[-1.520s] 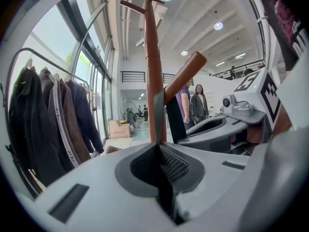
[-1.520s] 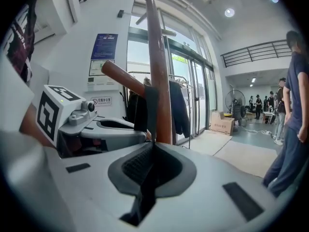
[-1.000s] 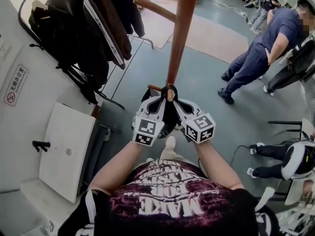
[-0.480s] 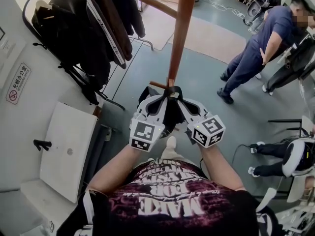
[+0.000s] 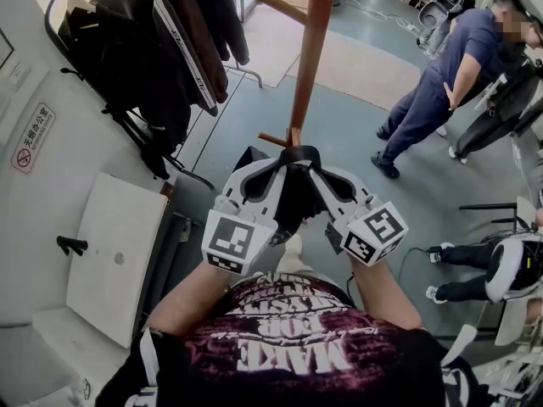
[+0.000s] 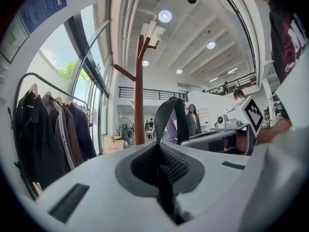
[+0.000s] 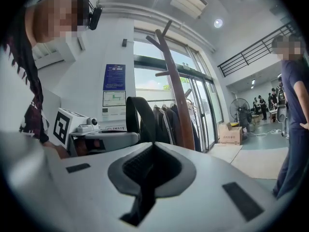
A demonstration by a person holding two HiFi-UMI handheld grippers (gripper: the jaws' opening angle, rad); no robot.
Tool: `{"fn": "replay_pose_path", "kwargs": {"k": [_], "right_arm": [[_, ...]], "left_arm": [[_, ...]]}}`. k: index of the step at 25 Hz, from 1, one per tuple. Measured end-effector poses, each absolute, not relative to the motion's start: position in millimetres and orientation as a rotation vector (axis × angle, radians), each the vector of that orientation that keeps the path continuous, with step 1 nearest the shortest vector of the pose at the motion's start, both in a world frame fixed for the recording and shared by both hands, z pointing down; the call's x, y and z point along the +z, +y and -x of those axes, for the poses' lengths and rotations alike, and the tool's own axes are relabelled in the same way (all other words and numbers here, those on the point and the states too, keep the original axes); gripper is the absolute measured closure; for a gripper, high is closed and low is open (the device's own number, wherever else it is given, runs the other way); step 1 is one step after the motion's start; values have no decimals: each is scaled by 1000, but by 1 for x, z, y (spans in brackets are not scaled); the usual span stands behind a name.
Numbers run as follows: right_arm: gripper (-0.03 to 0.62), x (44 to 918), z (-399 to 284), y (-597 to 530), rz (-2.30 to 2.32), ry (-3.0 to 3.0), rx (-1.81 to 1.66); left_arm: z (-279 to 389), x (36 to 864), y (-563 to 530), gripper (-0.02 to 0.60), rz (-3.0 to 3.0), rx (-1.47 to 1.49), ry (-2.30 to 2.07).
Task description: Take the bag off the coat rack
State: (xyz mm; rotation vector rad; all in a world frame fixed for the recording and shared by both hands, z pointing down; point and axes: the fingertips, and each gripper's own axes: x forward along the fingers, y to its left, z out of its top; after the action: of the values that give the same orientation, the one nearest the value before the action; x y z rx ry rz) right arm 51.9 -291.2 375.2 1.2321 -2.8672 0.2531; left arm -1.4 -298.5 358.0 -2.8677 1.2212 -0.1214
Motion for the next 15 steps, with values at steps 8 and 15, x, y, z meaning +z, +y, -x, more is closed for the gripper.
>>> {"fn": "replay_pose_path", "kwargs": {"k": [8,15], "right_arm": [[585,343,-42,-266,-1211,-2916,186],[586,332,-40,-251,-1219,-2923,160]], "left_arm": [[14,328,-274,574,2841,-70,1206],[15,317,-259,574,2829,-59,1181]]}}
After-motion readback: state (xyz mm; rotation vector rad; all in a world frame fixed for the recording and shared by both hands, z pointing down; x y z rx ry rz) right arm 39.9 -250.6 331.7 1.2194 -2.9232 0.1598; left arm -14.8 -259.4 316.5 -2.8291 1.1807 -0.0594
